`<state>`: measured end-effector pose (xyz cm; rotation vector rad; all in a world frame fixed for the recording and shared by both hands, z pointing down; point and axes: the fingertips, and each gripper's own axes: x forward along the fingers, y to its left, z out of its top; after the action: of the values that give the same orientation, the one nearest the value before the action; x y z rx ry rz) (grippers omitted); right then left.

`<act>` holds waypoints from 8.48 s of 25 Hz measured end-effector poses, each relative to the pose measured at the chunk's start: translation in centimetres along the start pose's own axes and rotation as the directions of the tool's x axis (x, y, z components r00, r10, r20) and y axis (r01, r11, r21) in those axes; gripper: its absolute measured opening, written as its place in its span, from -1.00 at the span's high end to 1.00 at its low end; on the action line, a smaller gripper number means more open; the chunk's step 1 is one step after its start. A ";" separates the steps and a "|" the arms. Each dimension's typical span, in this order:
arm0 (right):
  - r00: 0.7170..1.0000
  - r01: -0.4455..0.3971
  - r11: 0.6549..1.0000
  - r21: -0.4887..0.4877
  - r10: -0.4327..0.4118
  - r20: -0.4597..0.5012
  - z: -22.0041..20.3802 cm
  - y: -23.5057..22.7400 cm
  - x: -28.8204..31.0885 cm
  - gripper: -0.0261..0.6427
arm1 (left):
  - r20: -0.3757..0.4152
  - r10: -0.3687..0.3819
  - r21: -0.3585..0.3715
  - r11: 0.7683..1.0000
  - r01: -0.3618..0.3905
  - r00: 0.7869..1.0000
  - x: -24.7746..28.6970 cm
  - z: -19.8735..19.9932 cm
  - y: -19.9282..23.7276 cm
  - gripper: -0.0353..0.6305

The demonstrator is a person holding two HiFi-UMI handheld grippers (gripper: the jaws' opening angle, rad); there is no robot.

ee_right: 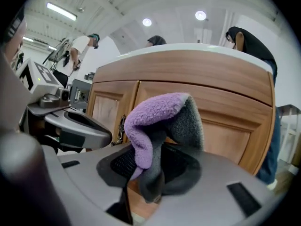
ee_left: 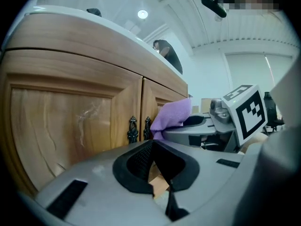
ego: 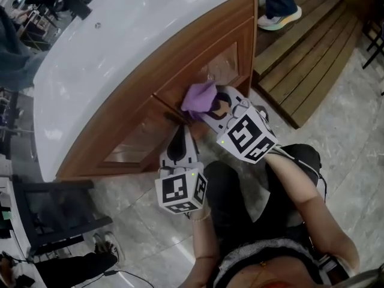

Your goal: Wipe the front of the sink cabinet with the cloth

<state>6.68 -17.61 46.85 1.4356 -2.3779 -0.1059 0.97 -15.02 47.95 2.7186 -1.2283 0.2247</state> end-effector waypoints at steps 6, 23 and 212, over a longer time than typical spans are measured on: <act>0.999 0.036 0.999 -0.041 -0.035 0.006 -0.5 0.7 1.2 0.39 | -0.003 0.014 0.009 1.000 -0.014 1.000 -0.9 -0.8 0.9 0.89; 1.000 0.017 0.999 -0.037 -0.016 0.021 -0.6 0.7 1.3 0.39 | -0.015 0.002 0.015 1.000 -0.002 1.000 0.0 -1.1 0.5 0.89; 0.911 0.314 0.942 0.115 -0.265 -0.316 -16.2 -13.3 -2.9 0.37 | -0.156 -0.148 -0.019 0.989 0.146 0.977 7.7 -7.5 -6.8 0.89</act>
<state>24.60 -19.58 57.96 1.7399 -1.9565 0.2216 10.59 -14.75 56.35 2.7094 -0.9797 0.4061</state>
